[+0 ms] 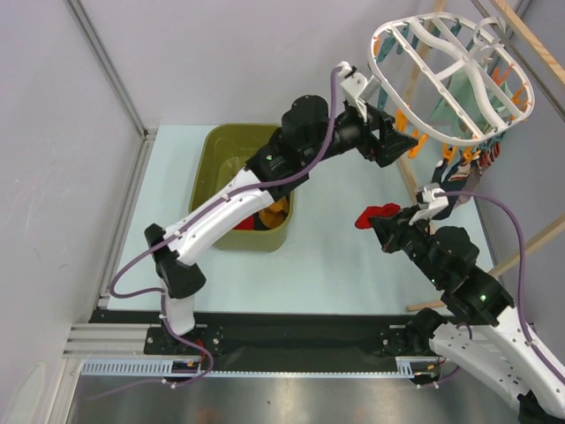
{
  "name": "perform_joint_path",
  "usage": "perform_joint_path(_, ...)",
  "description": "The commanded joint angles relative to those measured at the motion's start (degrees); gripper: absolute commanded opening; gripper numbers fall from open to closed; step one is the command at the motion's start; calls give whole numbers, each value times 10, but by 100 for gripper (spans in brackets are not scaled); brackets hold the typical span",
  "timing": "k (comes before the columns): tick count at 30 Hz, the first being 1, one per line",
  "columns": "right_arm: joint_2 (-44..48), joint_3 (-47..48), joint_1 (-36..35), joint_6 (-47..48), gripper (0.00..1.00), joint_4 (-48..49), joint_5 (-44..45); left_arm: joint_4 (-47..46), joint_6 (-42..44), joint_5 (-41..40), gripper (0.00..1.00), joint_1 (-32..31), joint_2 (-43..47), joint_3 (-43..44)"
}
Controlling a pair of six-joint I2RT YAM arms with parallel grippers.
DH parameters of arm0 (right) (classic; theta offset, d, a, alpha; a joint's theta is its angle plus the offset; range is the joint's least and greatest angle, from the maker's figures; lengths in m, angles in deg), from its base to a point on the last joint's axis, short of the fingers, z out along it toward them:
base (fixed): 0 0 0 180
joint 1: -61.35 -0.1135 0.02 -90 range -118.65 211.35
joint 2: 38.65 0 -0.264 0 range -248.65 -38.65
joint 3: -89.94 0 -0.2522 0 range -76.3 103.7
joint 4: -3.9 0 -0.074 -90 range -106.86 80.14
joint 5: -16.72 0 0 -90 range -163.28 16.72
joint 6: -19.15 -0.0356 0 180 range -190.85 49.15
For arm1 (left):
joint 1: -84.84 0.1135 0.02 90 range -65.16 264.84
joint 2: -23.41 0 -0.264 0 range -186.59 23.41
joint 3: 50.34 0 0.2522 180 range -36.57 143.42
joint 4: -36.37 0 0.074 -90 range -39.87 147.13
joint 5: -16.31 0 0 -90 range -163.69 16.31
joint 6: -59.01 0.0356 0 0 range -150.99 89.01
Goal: Remove the socks clipped to the hanger
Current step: Place the sock in the bin.
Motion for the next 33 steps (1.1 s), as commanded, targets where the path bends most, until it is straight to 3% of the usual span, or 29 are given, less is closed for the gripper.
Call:
perform_joint_path(1, -49, 9, -7, -21, 0, 27, -31, 44, 20, -37, 82, 17, 54, -13)
perform_joint_path(7, -153, 55, -65, -22, 0, 119, -20, 78, 32, -106, 84, 62, 186, -158)
perform_joint_path(10, -245, 107, -162, 11, 0, 159, 73, 105, 10, -168, 85, 109, 278, -232)
perform_joint_path(15, -445, 241, -162, 22, 0, 231, 51, 87, 1, -211, 89, 209, 459, -372)
perform_joint_path(19, -569, 339, -137, 7, 2, 267, 2, 110, 18, -230, 91, 249, 515, -391)
perform_joint_path(20, -595, 356, -130, -7, 9, 270, -13, 114, 22, -233, 92, 256, 520, -390)
perform_joint_path(21, -634, 371, -121, -9, 27, 272, -30, 118, 29, -237, 92, 256, 524, -391)
perform_joint_path(23, -673, 425, -116, -8, 46, 246, -63, 120, 35, -238, 93, 257, 535, -395)
perform_joint_path(24, -687, 445, -116, -6, 61, 198, -66, 119, 38, -237, 93, 258, 537, -398)
perform_joint_path(27, -704, 480, -119, -7, 79, 133, -61, 119, 42, -219, 93, 258, 535, -401)
perform_joint_path(31, -607, 444, -139, -31, 82, 39, 16, 94, 40, -148, 91, 258, 526, -408)
perform_joint_path(33, -554, 374, -147, -58, 82, -2, 41, 80, 28, -108, 89, 258, 517, -413)
